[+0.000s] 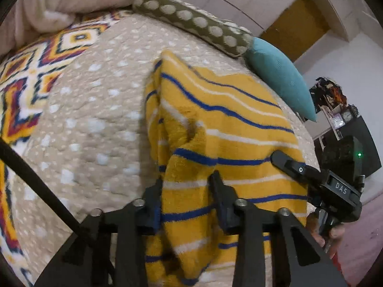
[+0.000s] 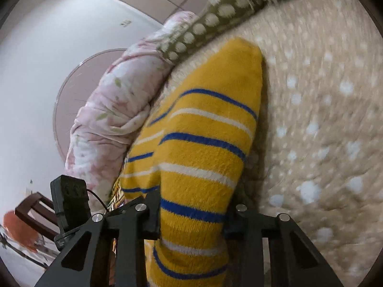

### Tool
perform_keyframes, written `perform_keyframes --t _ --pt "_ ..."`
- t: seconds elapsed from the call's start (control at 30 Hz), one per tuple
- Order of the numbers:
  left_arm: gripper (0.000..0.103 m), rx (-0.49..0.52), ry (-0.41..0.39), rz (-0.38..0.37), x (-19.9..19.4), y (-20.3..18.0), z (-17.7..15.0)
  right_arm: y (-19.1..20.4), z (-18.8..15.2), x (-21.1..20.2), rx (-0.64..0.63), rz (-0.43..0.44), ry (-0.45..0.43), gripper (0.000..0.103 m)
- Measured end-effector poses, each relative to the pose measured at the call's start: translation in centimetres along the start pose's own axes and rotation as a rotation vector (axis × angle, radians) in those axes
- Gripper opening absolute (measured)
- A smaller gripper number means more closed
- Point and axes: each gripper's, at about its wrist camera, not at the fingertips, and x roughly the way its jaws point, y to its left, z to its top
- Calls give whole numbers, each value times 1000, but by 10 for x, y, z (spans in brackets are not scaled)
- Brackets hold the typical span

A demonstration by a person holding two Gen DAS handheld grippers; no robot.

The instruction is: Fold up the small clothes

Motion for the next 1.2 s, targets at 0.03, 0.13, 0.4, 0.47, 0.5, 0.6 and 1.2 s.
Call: perform_keyframes --t 0.03,0.13,0.4,0.47,0.5,0.6,1.2 --pt "30 8 1 -13 0 -12 -1 2 2 -12 -17 -8 -20 36" --pt "30 41 4 -25 9 -40 -6 -6 4 -44 -19 -31 -71 37" --pt "46 -2 32 75 17 -40 -15 -29 -6 -79 -44 -261 -76 59" --pt "46 18 3 119 1 -40 -17 -11 -7 -101 -122 -331 -143 60" --pt "47 34 -22 145 -11 -40 -20 -4 -8 -110 -146 -340 -168 60" --pt "54 64 -60 190 -32 -39 -29 15 -9 -126 -179 -256 -185 50" --pt "91 159 -111 409 -23 8 -88 26 -54 -91 -153 -161 -28 29"
